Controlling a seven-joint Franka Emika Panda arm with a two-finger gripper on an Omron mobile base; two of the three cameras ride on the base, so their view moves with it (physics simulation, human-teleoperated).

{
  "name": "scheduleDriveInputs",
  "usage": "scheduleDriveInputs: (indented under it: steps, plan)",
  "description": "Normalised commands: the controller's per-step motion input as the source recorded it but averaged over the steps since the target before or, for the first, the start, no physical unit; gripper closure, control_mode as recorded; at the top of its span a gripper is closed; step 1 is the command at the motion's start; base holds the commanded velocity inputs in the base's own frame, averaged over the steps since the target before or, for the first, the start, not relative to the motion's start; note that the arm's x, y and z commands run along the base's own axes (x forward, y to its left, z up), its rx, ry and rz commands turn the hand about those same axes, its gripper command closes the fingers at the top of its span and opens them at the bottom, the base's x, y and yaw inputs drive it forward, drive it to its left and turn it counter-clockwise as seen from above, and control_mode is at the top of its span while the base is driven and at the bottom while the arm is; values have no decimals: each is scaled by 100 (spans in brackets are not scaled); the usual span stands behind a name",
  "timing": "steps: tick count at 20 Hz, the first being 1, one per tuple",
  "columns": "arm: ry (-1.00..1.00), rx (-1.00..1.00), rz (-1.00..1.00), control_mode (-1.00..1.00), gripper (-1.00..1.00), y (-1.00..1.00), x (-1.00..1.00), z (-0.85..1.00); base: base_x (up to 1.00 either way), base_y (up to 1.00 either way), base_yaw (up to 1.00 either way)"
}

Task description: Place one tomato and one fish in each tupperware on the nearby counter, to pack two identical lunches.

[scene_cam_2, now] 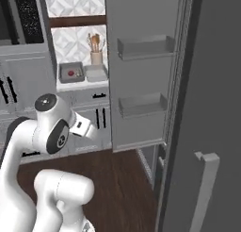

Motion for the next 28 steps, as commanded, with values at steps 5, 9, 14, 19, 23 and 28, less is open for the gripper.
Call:
scheduleDriveInputs:
  steps: [5,9,14,19,23,28]
  plan:
    - [0,0,0,100,-100,0,0,0,-13,5,-98]
    - [0,0,0,100,-100,0,0,0,-30,4,-25]
    - [0,0,0,100,-100,0,0,0,33,23,-77]
    - [0,0,0,100,-100,0,0,0,29,95,-63]
    - [0,0,0,100,-100,0,0,0,73,80,-37]
    - [0,0,0,100,-100,0,0,0,84,2,-6]
